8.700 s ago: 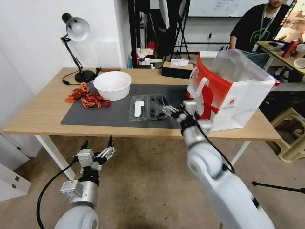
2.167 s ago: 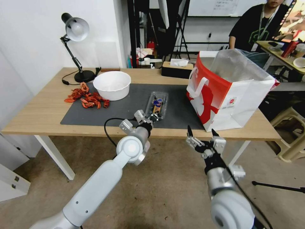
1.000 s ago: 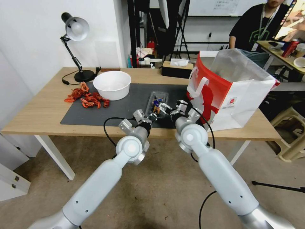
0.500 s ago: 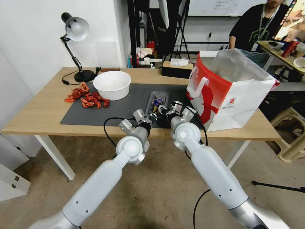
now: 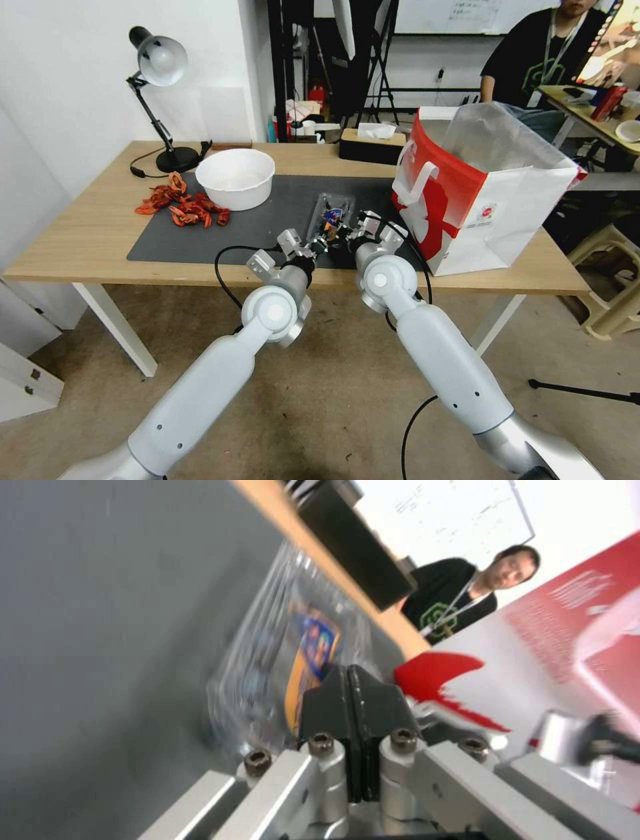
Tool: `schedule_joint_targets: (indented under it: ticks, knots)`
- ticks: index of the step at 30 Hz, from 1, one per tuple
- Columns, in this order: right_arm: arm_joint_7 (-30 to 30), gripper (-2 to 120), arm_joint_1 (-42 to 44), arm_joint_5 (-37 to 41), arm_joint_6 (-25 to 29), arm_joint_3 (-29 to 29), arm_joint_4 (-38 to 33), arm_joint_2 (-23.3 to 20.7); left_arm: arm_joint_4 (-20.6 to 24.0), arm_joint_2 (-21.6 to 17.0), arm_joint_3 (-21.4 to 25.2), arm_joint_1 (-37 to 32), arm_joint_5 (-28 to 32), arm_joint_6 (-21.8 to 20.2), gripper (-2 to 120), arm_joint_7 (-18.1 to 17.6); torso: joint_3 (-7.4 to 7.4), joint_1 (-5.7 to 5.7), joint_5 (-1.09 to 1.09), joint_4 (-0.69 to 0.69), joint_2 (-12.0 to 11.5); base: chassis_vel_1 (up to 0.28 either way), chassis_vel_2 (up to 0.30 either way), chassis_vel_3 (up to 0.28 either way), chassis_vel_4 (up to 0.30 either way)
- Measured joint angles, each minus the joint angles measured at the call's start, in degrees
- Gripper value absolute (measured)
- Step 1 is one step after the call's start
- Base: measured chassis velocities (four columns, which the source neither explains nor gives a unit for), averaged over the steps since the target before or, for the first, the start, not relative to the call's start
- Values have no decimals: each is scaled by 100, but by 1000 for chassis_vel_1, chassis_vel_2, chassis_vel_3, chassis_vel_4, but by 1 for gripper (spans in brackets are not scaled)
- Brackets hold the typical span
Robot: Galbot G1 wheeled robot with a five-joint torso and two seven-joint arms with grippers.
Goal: Close the takeout container lid, then place the container into the takeout bag.
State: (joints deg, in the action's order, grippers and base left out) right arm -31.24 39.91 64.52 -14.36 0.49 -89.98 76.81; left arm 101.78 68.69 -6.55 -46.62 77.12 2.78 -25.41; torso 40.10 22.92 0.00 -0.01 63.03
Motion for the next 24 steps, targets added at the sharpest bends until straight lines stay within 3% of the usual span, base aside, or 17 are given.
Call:
schedule_joint_targets:
  ticks: [2,4,5,8,9,12,13,15,16,19,24]
  knots:
    - [10,0,17,-25,5,1,-6,-1,192,-108,83,-158,-341,3,0,101,0,0,0,1,0,0,0,0,0]
    - [16,0,28,-48,9,4,-8,9,447,-285,257,-442,-1112,87,7,321,0,0,0,0,0,0,0,0,0]
    - [16,0,28,-48,9,4,-8,9,447,-285,257,-442,-1112,87,7,321,0,0,0,0,0,0,0,0,0]
    - [20,0,31,-71,14,4,-8,28,707,-494,546,-809,-2140,160,21,568,0,0,0,0,0,0,0,0,0]
    - [20,0,31,-71,14,4,-8,28,707,-494,546,-809,-2140,160,21,568,0,0,0,0,0,0,0,0,0]
    - [20,0,28,-90,14,-7,-8,52,889,-632,892,-1194,-3128,120,35,646,0,0,0,-1,0,0,0,0,0]
    - [20,0,28,-90,14,-7,-8,52,889,-632,892,-1194,-3128,120,35,646,0,0,0,-1,0,0,0,0,0]
    - [20,0,27,-107,14,-11,-8,66,988,-705,1151,-1516,-3904,63,45,657,0,-1,0,1,0,0,0,0,0]
    - [20,0,27,-107,14,-11,-8,66,988,-705,1151,-1516,-3904,63,45,657,0,-1,0,1,0,0,0,0,0]
    - [22,0,26,-121,12,-11,-16,65,1094,-760,1460,-1996,-4778,88,60,616,0,-1,0,2,0,0,0,0,0]
    - [26,0,25,-133,7,-10,-31,50,1155,-727,1809,-2468,-5475,242,78,568,1,0,0,0,0,0,0,0,0]
